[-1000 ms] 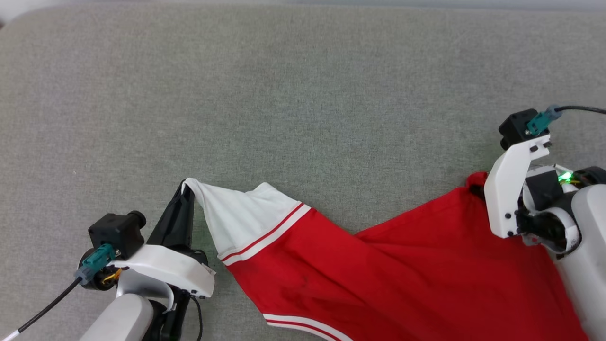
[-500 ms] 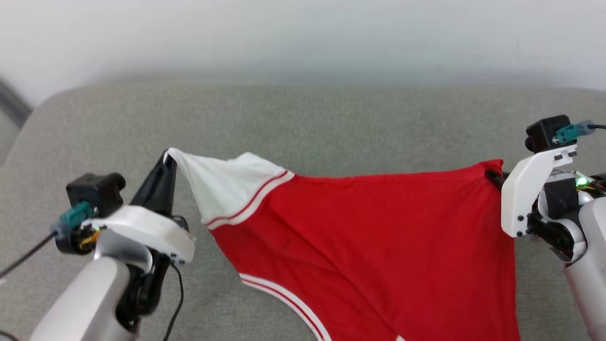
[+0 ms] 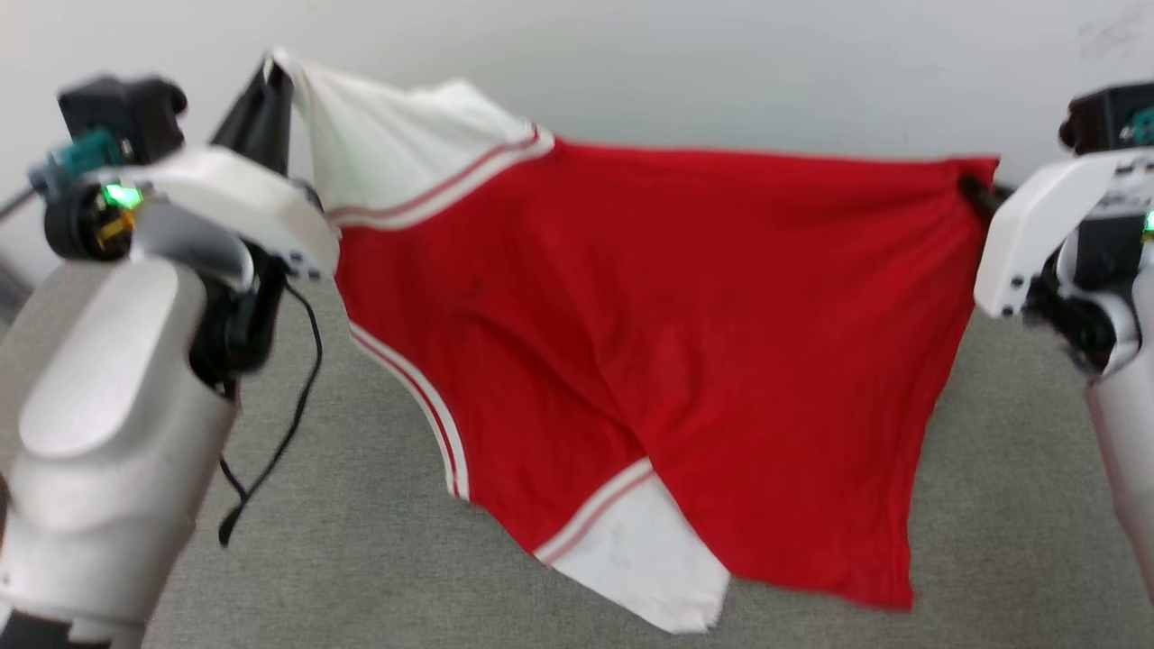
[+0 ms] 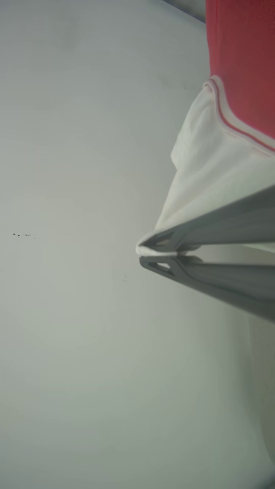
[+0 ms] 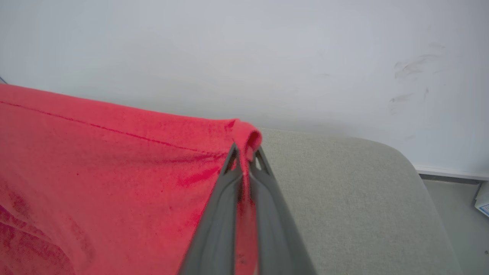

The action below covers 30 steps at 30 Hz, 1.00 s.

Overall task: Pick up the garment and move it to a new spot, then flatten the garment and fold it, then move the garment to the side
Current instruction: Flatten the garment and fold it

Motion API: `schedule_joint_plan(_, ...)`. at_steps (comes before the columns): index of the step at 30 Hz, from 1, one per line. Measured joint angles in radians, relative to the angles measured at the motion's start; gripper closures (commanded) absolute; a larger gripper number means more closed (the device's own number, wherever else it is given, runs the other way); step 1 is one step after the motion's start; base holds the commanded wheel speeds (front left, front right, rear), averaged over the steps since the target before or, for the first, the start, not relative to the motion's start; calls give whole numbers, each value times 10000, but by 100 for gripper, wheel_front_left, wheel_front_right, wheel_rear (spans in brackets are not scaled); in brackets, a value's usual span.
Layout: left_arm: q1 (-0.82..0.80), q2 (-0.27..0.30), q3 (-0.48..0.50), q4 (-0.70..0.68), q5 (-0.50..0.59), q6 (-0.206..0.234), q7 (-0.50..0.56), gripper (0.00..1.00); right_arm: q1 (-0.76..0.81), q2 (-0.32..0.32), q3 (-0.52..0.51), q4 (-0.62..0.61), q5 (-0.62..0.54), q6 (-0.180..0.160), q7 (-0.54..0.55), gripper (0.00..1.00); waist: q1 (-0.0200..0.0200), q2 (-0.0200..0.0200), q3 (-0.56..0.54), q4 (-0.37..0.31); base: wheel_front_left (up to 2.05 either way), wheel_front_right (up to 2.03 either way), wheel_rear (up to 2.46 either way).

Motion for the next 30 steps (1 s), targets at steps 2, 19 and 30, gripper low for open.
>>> schedule_joint_plan(2,-798,-61,-33,512,138,-157,-2,100,-567,75,-77,224,-40,0,-205,100,1,0,159,-36,0,0,0)
schedule_joint_plan(19,-7532,334,569,3053,905,-1030,-949,100,-5946,460,-1020,612,-1557,4,-2360,100,4,0,3402,-331,0,0,0)
schedule_joint_plan(30,-9386,512,803,3534,880,-1350,-1129,100,-8160,619,-1131,556,-2002,4,-2571,100,6,0,6137,-410,0,0,0)
